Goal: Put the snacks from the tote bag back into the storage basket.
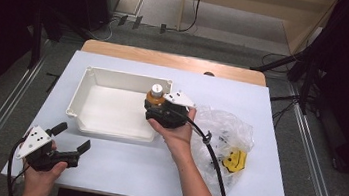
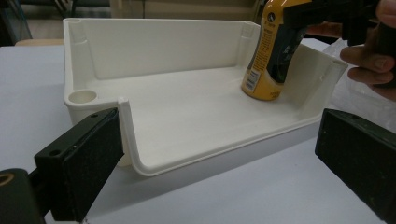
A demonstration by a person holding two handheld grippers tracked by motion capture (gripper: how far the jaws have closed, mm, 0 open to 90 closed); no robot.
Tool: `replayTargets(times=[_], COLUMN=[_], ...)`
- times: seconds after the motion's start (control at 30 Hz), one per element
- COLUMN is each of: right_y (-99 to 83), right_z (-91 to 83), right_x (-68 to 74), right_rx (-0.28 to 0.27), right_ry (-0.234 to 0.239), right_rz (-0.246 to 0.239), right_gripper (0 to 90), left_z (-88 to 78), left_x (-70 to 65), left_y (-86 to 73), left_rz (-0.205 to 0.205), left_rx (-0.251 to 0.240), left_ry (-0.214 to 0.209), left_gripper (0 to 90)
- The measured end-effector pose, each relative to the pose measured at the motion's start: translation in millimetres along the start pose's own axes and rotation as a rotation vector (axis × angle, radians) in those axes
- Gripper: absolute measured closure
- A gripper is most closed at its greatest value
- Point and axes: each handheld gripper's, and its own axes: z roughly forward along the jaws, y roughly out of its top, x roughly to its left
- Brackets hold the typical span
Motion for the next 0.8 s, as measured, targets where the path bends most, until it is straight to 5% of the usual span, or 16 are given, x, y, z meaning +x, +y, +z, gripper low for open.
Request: replayTargets(times=[0.37, 0.8], right_y=[16.8, 24.8], right_z=[-30.9, -64.5], right_x=[-4.2, -24.9], right_rx=[-0.063, -0.111], right_ry=[-0.009, -0.031], right_rz=[-0.019, -0.01], right_gripper=[22.5, 23.3], left_z=[2.1, 3.8], left_x=[0.7, -0.6], left_y=[-0.8, -1.6], left_rz=[0.003, -0.002], left_rx=[0.007, 0.01], left_ry=[0.004, 0.003], left_gripper=[0.9, 0.9])
